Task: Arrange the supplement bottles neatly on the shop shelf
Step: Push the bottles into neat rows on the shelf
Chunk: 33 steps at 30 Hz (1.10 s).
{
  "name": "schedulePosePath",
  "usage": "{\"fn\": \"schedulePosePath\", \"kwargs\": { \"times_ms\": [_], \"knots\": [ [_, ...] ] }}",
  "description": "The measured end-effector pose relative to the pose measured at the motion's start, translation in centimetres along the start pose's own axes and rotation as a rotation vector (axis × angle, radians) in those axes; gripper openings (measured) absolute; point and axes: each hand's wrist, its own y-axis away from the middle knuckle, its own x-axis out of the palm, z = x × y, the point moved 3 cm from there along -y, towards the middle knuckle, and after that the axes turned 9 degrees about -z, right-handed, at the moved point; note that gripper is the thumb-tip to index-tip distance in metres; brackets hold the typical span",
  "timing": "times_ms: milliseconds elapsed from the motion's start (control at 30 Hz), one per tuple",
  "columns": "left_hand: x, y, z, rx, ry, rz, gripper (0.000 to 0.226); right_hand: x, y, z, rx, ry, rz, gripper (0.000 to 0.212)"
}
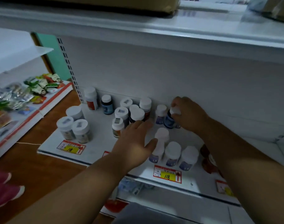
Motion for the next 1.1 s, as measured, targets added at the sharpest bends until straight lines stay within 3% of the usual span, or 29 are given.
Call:
{"fn": "schedulePosePath", "kwargs": {
  "times_ms": [200,400,567,733,900,1100],
  "knots": [
    [-0.4,-0.6,0.5,-0.106,0.21,-0.027,0.064,-4.3,2.1,5.5,-0.089,-0.241,-0.28,0.02],
    [-2.7,3.0,2.3,-0.206,0.259,-0.109,0.045,-1.7,4.1,10.9,-0.025,-0.56,-0.108,0.016],
    [-3.3,6.6,7.3,-0.351,0.058,-0.03,0.055,3.1,5.2,14.1,-0.011,-0.497,0.017,0.024],
    [-3.1,6.5,11.6,-0.301,-0.172,0.102,0.073,8.2,4.3,16.5,-0.029,-0.308,-0.001,0.028],
    [-2.7,5.8,13.2,-0.13,-0.202,0.102,0.046,11.4,3.6,17.7,-0.043,-0.316,-0.101,0.021],
    [-2.6,5.4,14.8,-0.129,-0.205,0.098,0.039,13.4,3.7,18.2,0.07,-0.322,-0.166,0.021]
  ]
}}
